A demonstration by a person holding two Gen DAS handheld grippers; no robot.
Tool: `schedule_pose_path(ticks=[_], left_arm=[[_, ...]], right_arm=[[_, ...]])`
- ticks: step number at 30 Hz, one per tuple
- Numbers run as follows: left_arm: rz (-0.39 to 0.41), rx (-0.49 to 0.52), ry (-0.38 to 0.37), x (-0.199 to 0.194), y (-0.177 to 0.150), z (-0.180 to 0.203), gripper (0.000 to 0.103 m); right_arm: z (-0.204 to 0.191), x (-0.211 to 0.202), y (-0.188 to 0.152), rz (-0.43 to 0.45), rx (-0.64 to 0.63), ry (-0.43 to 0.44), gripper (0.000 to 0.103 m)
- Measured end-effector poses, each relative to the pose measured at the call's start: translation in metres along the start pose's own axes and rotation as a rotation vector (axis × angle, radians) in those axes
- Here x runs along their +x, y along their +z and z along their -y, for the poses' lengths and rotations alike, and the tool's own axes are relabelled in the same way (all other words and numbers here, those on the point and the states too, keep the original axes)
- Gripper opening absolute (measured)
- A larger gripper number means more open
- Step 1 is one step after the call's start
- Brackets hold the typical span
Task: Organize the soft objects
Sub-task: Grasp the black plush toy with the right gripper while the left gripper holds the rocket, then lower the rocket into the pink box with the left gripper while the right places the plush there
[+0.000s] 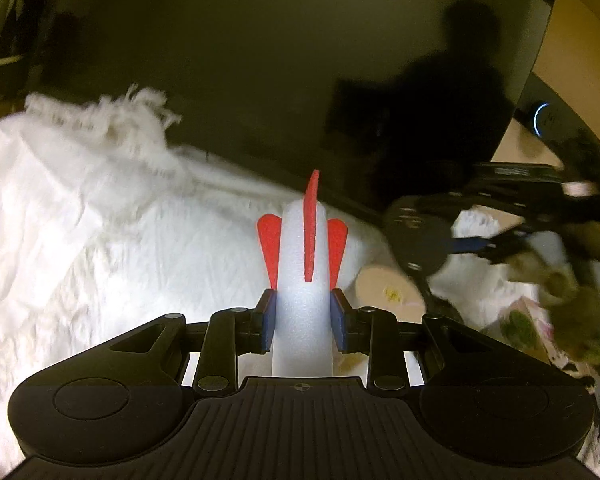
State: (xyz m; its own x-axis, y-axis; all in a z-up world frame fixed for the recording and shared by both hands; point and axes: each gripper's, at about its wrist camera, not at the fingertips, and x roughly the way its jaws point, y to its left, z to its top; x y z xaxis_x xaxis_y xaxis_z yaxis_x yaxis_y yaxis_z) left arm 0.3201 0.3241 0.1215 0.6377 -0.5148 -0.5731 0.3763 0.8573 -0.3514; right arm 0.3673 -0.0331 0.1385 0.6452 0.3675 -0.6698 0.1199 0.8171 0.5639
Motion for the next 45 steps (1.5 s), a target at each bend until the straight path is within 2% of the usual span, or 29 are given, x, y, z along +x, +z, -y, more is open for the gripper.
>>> schedule_pose_path(ticks=[3, 6, 10, 13, 17, 21, 26, 28, 31, 34, 36, 38, 42, 45], left_arm=[[0.016, 0.007, -0.013, 0.005, 0.016, 0.012, 0.032], [0.027, 0.012, -0.07, 0.009, 0.027, 0.034, 0.032], [0.025, 0.071, -0.162, 0.019, 0.033, 0.083, 0.032], [0.004, 0.111, -0.255, 0.033, 0.033, 0.126, 0.032], [-0.066, 0.146, -0.389, 0.059, 0.026, 0.191, 0.032], [-0.152, 0.175, -0.501, 0.085, 0.005, 0.259, 0.032], [-0.236, 0.156, -0.575, 0.122, -0.027, 0.324, 0.032], [-0.254, 0.101, -0.578, 0.144, -0.043, 0.343, 0.032], [-0.351, 0.057, -0.509, 0.187, -0.069, 0.361, 0.032], [-0.346, 0.156, -0.421, 0.206, -0.094, 0.376, 0.033], [-0.324, 0.185, -0.415, 0.202, -0.1, 0.377, 0.033], [-0.306, 0.202, -0.443, 0.192, -0.096, 0.372, 0.033], [-0.265, 0.268, -0.451, 0.174, -0.083, 0.377, 0.033], [-0.292, 0.341, -0.448, 0.165, -0.081, 0.381, 0.032]], right_arm=[[0.002, -0.043, 0.0, 0.057, -0.038, 0.017, 0.071], [0.0, -0.085, -0.008, 0.129, -0.083, 0.002, 0.071], [0.018, -0.153, -0.018, 0.221, -0.106, -0.062, 0.071], [0.038, -0.204, -0.029, 0.292, -0.124, -0.148, 0.071], [0.069, -0.263, -0.05, 0.369, -0.121, -0.247, 0.071], [0.096, -0.308, -0.069, 0.443, -0.106, -0.32, 0.071], [0.135, -0.35, -0.093, 0.531, -0.054, -0.35, 0.071], [0.145, -0.353, -0.101, 0.55, -0.037, -0.363, 0.071], [0.163, -0.35, -0.111, 0.555, -0.001, -0.363, 0.071], [0.178, -0.345, -0.118, 0.541, 0.016, -0.369, 0.071], [0.187, -0.339, -0.121, 0.527, 0.01, -0.381, 0.071], [0.195, -0.329, -0.121, 0.509, 0.008, -0.404, 0.071], [0.211, -0.307, -0.115, 0.469, 0.038, -0.412, 0.071], [0.226, -0.286, -0.107, 0.431, 0.075, -0.412, 0.071]])
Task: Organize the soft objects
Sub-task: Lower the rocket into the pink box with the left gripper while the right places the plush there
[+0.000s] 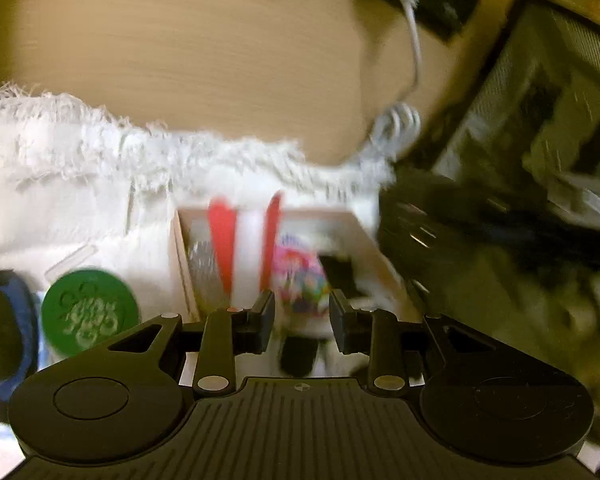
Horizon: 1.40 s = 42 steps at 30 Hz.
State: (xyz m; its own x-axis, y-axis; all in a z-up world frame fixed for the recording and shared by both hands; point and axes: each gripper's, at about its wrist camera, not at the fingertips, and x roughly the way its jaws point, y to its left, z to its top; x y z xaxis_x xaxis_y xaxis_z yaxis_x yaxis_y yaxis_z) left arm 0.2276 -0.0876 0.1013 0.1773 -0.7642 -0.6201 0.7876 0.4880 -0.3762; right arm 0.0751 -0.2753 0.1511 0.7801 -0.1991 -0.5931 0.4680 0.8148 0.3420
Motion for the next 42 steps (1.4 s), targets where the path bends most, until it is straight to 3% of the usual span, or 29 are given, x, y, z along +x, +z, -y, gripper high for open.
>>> schedule_pose_path(ticks=[5, 8, 15, 21, 26, 37, 42], left_arm=[[-0.037, 0.07, 0.078, -0.009, -0.019, 0.01, 0.032], [-0.062, 0.077, 0.11, -0.008, -0.025, 0.011, 0.024], [-0.121, 0.04, 0.101, -0.001, -0.029, 0.003, 0.022], [-0.142, 0.038, 0.083, 0.014, -0.029, 0.005, 0.022], [-0.132, 0.025, 0.072, 0.014, -0.027, 0.007, 0.022], [-0.039, 0.078, 0.114, -0.041, -0.024, 0.018, 0.022], [0.002, 0.026, 0.142, -0.068, -0.034, -0.002, 0.023]], right_arm=[[0.01, 0.054, -0.012, -0.095, 0.055, -0.045, 0.072], [0.025, 0.081, -0.028, -0.15, 0.124, -0.059, 0.074], [0.02, 0.055, -0.022, -0.1, 0.102, 0.008, 0.077], [0.005, 0.009, -0.014, 0.015, 0.0, -0.016, 0.077], [0.013, 0.01, -0.017, -0.004, 0.03, -0.025, 0.077], [0.0, 0.054, -0.01, 0.0, -0.013, -0.085, 0.077], [0.004, 0.093, -0.023, -0.114, -0.019, -0.1, 0.078]])
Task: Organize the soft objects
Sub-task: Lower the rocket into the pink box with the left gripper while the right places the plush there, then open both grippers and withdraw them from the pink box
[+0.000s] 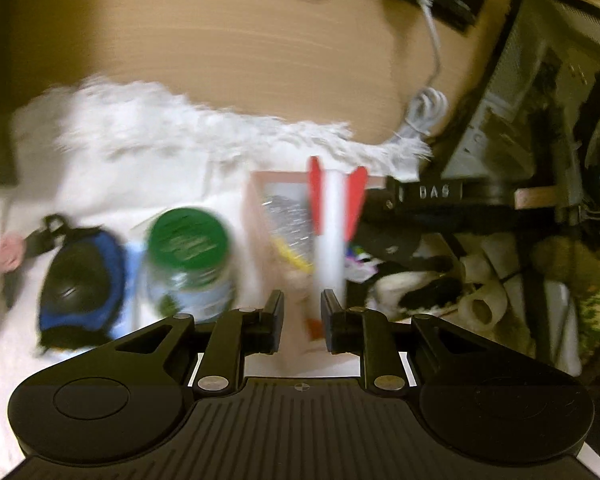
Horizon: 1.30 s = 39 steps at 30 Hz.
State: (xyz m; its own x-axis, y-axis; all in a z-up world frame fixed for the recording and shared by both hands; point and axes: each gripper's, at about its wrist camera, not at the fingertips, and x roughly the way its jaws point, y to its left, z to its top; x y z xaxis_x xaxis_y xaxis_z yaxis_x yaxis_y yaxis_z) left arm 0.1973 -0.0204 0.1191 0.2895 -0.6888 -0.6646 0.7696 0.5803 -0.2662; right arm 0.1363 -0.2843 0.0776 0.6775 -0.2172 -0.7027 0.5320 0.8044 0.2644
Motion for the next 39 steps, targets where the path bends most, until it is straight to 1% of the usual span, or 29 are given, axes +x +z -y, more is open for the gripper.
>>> schedule_pose_path(ticks=[2, 3, 5, 6, 8, 10, 12, 13, 14, 16, 18, 20, 21, 23, 24, 25, 28, 31, 32, 34, 36, 37, 39], left_arm=[[0.021, -0.024, 0.015, -0.013, -0.014, -0.018, 0.023], [0.028, -0.033, 0.032, -0.019, -0.021, -0.027, 0.023], [0.029, -0.067, 0.089, -0.028, -0.039, -0.049, 0.023], [0.022, -0.1, 0.119, -0.031, -0.047, -0.062, 0.023], [0.009, -0.173, 0.164, -0.037, -0.061, -0.088, 0.023], [0.01, -0.23, 0.206, -0.043, -0.071, -0.111, 0.023], [0.021, -0.276, 0.245, -0.052, -0.079, -0.126, 0.023], [0.029, -0.296, 0.257, -0.057, -0.082, -0.133, 0.023], [0.038, -0.31, 0.266, -0.061, -0.083, -0.139, 0.023], [0.055, -0.327, 0.279, -0.067, -0.084, -0.145, 0.023], [0.068, -0.336, 0.285, -0.07, -0.084, -0.149, 0.023], [0.073, -0.334, 0.284, -0.071, -0.084, -0.15, 0.023], [0.074, -0.33, 0.281, -0.071, -0.085, -0.15, 0.023], [0.074, -0.317, 0.274, -0.071, -0.085, -0.149, 0.023], [0.075, -0.311, 0.274, -0.073, -0.087, -0.149, 0.023], [0.077, -0.306, 0.274, -0.072, -0.087, -0.149, 0.023], [0.086, -0.303, 0.272, -0.076, -0.09, -0.154, 0.023], [0.081, -0.315, 0.287, -0.073, -0.092, -0.162, 0.023], [0.078, -0.316, 0.293, -0.071, -0.092, -0.164, 0.023], [0.08, -0.305, 0.287, -0.068, -0.09, -0.164, 0.023], [0.085, -0.274, 0.274, -0.064, -0.087, -0.161, 0.023], [0.086, -0.258, 0.267, -0.062, -0.085, -0.159, 0.023], [0.083, -0.241, 0.242, -0.057, -0.08, -0.156, 0.023]], right_arm=[[0.0, 0.01, -0.006, -0.02, -0.029, -0.04, 0.079], [0.002, 0.015, -0.009, -0.041, -0.03, -0.033, 0.08], [0.007, 0.025, -0.015, -0.089, -0.02, -0.024, 0.08], [0.005, 0.024, -0.017, -0.07, -0.046, -0.035, 0.079], [0.002, 0.025, -0.021, -0.069, -0.076, -0.048, 0.08], [0.002, 0.025, -0.022, -0.068, -0.081, -0.052, 0.08], [0.005, 0.025, -0.021, -0.074, -0.064, -0.037, 0.081], [0.007, 0.024, -0.02, -0.082, -0.063, -0.027, 0.082], [0.006, 0.025, -0.018, -0.104, -0.072, -0.018, 0.086], [0.004, 0.029, -0.014, -0.158, -0.092, -0.009, 0.096], [-0.002, 0.035, -0.015, -0.221, -0.137, 0.007, 0.103], [-0.007, 0.038, -0.017, -0.242, -0.176, -0.006, 0.103], [-0.007, 0.038, -0.017, -0.24, -0.174, -0.008, 0.103], [-0.004, 0.034, -0.017, -0.225, -0.147, -0.03, 0.096], [-0.005, 0.031, -0.017, -0.214, -0.141, -0.06, 0.091], [-0.007, 0.025, -0.019, -0.198, -0.142, -0.086, 0.09], [-0.017, -0.004, -0.028, -0.123, -0.196, -0.094, 0.09], [-0.032, -0.037, -0.038, -0.009, -0.281, -0.135, 0.09], [-0.037, -0.046, -0.04, 0.019, -0.299, -0.135, 0.09], [-0.051, -0.062, -0.045, 0.071, -0.331, -0.102, 0.09], [-0.066, -0.075, -0.053, 0.104, -0.351, -0.041, 0.09], [-0.074, -0.079, -0.058, 0.106, -0.349, -0.005, 0.09], [-0.086, -0.081, -0.067, 0.081, -0.326, 0.056, 0.09]])
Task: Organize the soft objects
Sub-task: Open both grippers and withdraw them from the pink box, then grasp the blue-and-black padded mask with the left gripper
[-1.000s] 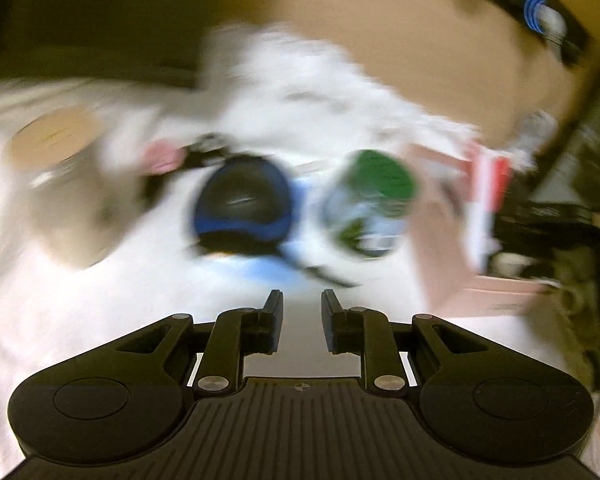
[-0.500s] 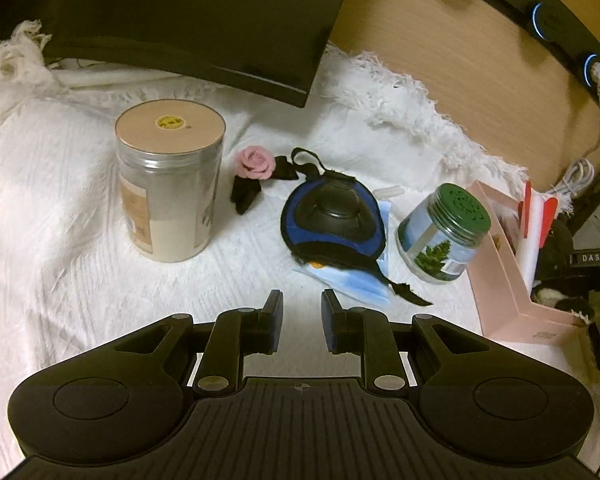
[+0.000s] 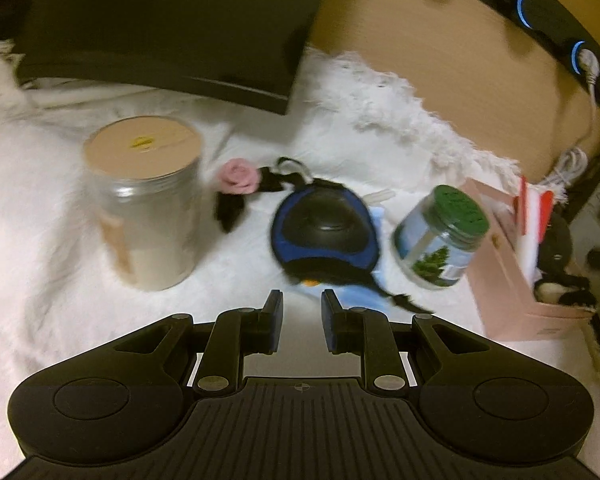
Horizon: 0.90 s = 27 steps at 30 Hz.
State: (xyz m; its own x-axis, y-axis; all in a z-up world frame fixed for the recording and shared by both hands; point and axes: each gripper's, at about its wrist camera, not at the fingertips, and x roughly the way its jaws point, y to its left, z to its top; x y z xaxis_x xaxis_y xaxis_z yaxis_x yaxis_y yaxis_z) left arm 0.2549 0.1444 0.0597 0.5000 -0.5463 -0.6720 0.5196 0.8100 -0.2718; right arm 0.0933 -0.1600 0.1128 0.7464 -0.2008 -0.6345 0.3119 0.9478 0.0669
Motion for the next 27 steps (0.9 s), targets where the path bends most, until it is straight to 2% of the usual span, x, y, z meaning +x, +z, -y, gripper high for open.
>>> schedule_pose_path(ticks=[3, 5, 9, 13, 15, 18, 23, 25, 27], left_arm=[[-0.005, 0.007, -0.04, 0.008, 0.01, 0.008, 0.023], [-0.006, 0.011, -0.062, 0.017, 0.021, 0.013, 0.023], [0.01, 0.04, -0.064, 0.041, 0.04, 0.027, 0.023], [0.013, 0.093, -0.035, 0.071, 0.057, 0.038, 0.024], [-0.003, 0.122, -0.027, 0.086, 0.06, 0.042, 0.024], [0.016, 0.179, -0.03, 0.092, 0.06, 0.046, 0.024], [-0.018, 0.277, -0.135, 0.093, 0.057, 0.05, 0.027], [0.014, 0.327, -0.1, 0.088, 0.052, 0.052, 0.027], [0.081, 0.39, -0.008, 0.08, 0.046, 0.056, 0.026]], right_arm=[[-0.021, 0.01, -0.017, -0.064, 0.04, 0.098, 0.09], [-0.037, 0.023, -0.032, -0.121, 0.027, 0.125, 0.09], [-0.056, 0.049, -0.062, -0.2, -0.011, 0.089, 0.09], [-0.059, 0.065, -0.08, -0.243, 0.018, 0.055, 0.091], [-0.061, 0.064, -0.087, -0.218, 0.024, 0.046, 0.092], [-0.068, 0.063, -0.091, -0.213, -0.007, 0.036, 0.093], [-0.07, 0.065, -0.093, -0.216, -0.03, 0.072, 0.102], [-0.069, 0.066, -0.092, -0.216, -0.026, 0.078, 0.103], [-0.07, 0.066, -0.092, -0.215, -0.027, 0.076, 0.103]])
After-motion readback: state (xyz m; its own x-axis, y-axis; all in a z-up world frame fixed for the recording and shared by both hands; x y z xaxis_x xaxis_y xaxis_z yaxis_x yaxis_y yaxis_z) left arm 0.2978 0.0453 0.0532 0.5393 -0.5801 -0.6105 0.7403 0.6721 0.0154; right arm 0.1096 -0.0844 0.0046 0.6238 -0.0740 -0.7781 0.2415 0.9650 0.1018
